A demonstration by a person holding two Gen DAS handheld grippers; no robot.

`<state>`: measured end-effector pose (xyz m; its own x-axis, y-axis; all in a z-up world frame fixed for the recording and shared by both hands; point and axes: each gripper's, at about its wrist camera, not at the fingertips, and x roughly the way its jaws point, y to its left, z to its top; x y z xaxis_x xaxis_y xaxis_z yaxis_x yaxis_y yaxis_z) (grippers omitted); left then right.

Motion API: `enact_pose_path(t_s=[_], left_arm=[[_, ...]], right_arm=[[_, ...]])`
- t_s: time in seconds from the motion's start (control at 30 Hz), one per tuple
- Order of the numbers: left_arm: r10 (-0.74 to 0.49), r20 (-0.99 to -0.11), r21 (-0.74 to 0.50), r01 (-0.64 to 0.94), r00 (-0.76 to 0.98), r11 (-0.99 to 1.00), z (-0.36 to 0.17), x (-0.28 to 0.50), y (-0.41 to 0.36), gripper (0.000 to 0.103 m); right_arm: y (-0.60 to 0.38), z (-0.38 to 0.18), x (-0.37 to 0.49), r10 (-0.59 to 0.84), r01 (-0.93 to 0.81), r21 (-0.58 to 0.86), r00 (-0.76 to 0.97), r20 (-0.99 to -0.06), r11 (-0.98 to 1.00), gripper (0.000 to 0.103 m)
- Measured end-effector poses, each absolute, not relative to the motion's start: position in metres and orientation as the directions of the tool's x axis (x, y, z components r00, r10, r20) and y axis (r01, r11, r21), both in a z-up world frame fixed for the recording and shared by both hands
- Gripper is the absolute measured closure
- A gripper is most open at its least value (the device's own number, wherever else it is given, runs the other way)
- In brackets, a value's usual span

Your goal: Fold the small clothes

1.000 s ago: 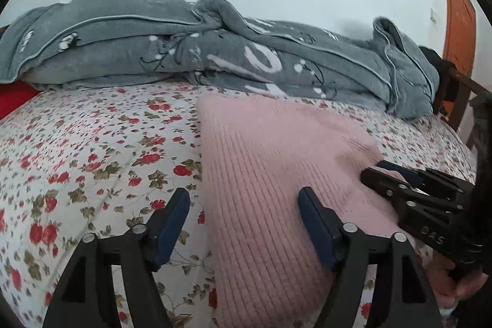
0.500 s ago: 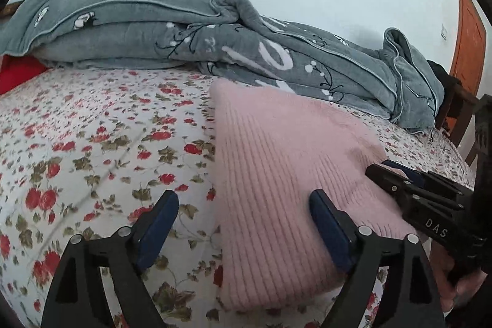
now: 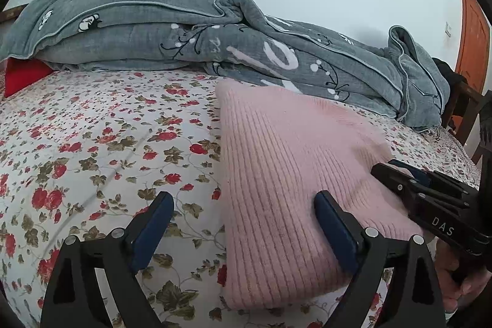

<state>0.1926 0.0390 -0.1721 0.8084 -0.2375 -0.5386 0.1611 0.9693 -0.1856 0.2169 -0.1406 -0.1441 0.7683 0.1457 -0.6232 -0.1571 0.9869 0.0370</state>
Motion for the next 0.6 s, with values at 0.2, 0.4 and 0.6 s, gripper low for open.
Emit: enact_pose_path(t_s=[0.2,0.4,0.6], left_arm=[[-0.25,-0.54,-0.2,0.166,0.804,0.966,-0.1728,0.1932,0.0406,0.009],[-0.248,-0.539,-0.198,0.165,0.805,0.966,-0.1729,0.1935,0.0411,0.009],[-0.249,-0.539,-0.198,0.166,0.805,0.966,-0.1727,0.1932,0.0408,0.009]], right_arm=[[-0.1404,-0.1441,0.2168,0.14,-0.154,0.033,0.769,-0.623,0.988,0.065],[-0.1413,-0.144,0.2174,0.135,-0.147,0.032,0.769,-0.625,0.989,0.063],[-0.1434,-0.1439,0.2181,0.14,-0.144,0.045,0.767,-0.626,0.989,0.06]])
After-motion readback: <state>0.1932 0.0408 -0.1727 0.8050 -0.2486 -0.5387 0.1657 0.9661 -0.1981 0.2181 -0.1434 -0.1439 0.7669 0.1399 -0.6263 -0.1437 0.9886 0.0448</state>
